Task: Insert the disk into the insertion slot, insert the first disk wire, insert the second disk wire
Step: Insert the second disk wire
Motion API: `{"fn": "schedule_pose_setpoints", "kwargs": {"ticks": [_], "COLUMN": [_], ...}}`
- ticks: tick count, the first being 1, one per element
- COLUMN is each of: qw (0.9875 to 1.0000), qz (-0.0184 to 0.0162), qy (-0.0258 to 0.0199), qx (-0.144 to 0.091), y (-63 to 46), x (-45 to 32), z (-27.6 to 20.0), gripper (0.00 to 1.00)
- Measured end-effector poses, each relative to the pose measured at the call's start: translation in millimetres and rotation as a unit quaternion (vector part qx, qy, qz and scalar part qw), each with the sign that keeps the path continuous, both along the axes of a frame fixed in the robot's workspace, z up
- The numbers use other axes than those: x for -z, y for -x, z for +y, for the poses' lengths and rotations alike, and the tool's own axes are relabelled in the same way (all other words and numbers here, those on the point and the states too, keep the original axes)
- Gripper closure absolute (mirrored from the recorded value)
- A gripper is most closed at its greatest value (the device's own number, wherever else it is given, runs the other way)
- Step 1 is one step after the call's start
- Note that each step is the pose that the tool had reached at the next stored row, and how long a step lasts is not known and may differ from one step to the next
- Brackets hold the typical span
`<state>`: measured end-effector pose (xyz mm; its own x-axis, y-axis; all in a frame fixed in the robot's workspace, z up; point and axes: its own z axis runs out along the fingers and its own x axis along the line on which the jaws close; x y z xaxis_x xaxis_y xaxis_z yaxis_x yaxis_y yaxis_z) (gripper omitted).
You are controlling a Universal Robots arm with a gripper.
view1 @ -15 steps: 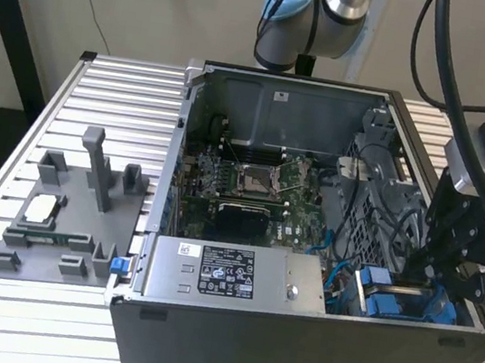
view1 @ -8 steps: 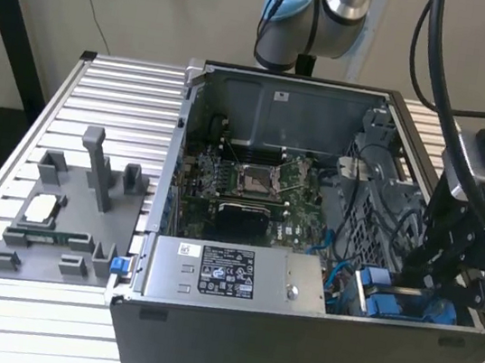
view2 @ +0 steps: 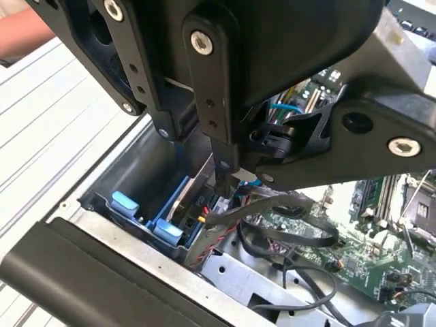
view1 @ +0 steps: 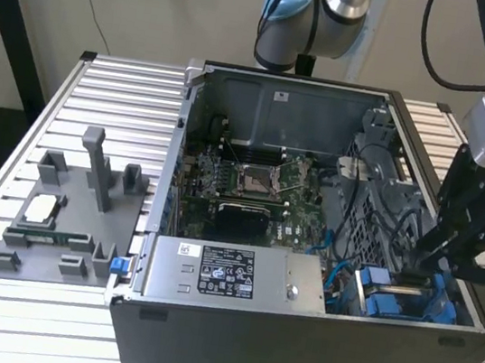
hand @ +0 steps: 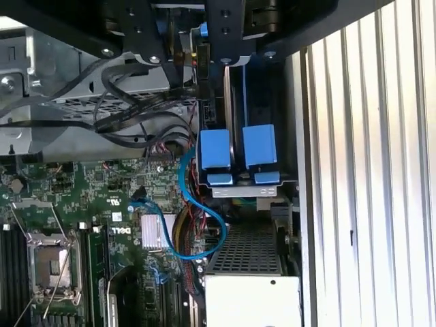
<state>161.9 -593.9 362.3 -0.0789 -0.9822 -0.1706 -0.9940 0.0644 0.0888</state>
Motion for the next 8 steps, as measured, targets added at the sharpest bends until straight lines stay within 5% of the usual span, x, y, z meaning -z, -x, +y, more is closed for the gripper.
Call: {"fn": "schedule_pose_setpoints", "kwargs": {"ticks": [8], "qw": [1.0], "qz": [0.0], "qy": [0.0001], "qx": [0.001], "y": [0.0], "x": [-20.6], "z": [0.0], "gripper": [0.0]}}
